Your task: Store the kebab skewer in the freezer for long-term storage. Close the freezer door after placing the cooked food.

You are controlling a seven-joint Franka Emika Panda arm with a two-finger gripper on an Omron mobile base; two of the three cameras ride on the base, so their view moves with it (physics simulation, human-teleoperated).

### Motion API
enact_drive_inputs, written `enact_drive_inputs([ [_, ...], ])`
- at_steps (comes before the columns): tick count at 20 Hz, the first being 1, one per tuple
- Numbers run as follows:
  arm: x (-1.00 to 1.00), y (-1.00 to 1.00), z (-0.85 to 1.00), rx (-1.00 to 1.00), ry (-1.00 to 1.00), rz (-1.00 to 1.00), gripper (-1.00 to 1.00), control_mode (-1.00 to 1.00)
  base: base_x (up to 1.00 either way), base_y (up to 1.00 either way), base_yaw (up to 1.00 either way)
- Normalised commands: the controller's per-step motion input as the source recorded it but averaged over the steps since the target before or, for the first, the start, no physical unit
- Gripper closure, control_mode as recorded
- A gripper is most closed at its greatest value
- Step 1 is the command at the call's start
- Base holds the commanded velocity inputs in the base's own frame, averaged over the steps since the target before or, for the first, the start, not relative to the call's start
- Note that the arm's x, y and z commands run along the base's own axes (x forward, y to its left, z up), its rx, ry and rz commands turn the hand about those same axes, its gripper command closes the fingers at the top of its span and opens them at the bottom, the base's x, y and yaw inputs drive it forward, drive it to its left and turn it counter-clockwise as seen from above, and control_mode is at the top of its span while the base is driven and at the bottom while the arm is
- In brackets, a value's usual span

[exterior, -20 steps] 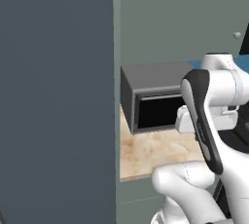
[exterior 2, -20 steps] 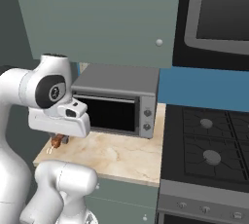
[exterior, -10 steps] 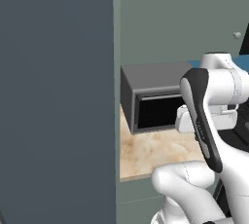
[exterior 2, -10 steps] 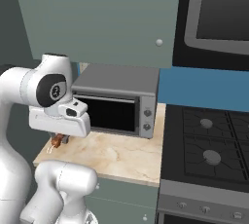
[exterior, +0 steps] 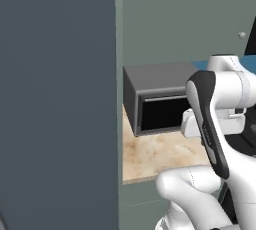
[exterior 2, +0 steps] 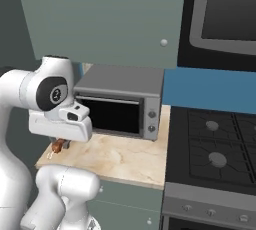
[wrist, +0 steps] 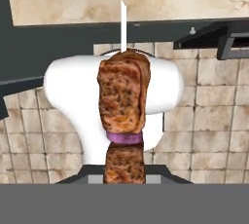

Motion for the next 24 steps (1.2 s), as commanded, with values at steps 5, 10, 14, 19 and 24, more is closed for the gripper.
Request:
enact_drive_inputs([
  [5,0.0,0.0,0.0,0.0,0.0,0.0,1.0,1.0,-0.52,0.0,0.0],
  [10,0.0,0.0,0.0,0.0,0.0,0.0,1.0,1.0,-0.5,0.0,0.0],
  [14,0.0,0.0,0.0,0.0,0.0,0.0,1.0,1.0,-0.52,0.0,0.0],
  [19,0.0,0.0,0.0,0.0,0.0,0.0,1.0,1.0,-0.59,0.03,0.0],
  [24,0.0,0.0,0.0,0.0,0.0,0.0,1.0,1.0,-0.58,0.11,0.0],
])
